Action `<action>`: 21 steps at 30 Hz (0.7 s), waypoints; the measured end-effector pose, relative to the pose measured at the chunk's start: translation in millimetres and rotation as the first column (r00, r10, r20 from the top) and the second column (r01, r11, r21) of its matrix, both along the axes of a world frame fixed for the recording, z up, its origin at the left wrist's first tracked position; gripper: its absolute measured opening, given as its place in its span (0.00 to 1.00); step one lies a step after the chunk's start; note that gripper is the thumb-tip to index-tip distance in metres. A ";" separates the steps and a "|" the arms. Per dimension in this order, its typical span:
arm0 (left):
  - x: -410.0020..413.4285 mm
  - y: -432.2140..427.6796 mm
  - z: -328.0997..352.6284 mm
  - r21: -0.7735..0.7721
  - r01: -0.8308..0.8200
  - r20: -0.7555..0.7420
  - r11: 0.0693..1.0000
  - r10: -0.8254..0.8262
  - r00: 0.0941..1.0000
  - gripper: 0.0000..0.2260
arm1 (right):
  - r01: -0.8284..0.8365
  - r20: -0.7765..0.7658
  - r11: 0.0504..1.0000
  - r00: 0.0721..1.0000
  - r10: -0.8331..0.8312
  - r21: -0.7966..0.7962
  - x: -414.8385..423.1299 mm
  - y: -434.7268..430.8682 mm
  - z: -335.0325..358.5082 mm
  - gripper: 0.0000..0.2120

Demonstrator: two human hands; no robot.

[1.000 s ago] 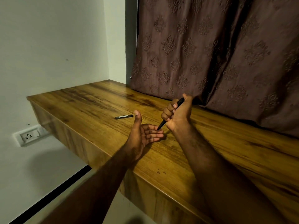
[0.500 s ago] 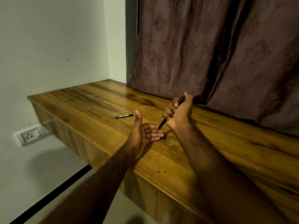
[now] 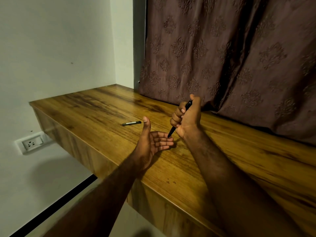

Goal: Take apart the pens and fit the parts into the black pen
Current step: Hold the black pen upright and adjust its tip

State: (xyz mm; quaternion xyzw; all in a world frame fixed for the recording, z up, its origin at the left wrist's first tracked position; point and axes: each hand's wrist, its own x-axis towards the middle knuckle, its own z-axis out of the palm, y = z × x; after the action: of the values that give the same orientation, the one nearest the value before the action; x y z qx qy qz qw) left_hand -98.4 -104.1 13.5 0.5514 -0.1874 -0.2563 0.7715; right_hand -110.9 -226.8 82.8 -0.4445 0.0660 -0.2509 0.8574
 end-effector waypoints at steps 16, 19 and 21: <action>2.9 -1.4 -2.3 -0.003 0.002 0.002 1.000 -0.002 1.000 0.46 | -0.007 0.006 1.000 1.000 0.007 -0.023 -2.0 1.3 0.5 0.24; 2.5 -0.8 -2.5 -0.004 0.003 0.008 1.000 -0.003 1.000 0.46 | -0.001 0.013 1.000 1.000 0.001 -0.029 -1.7 1.9 0.6 0.25; 2.2 -0.5 -2.6 -0.002 0.003 0.011 1.000 -0.003 1.000 0.47 | -0.005 0.014 0.999 1.000 0.006 -0.033 -1.8 2.0 -0.1 0.25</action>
State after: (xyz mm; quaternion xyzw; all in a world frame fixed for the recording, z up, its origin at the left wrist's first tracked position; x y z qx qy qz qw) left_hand -96.2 -104.7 10.9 0.5516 -0.1928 -0.2543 0.7707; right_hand -112.7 -224.8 82.8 -0.4572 0.0546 -0.2527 0.8510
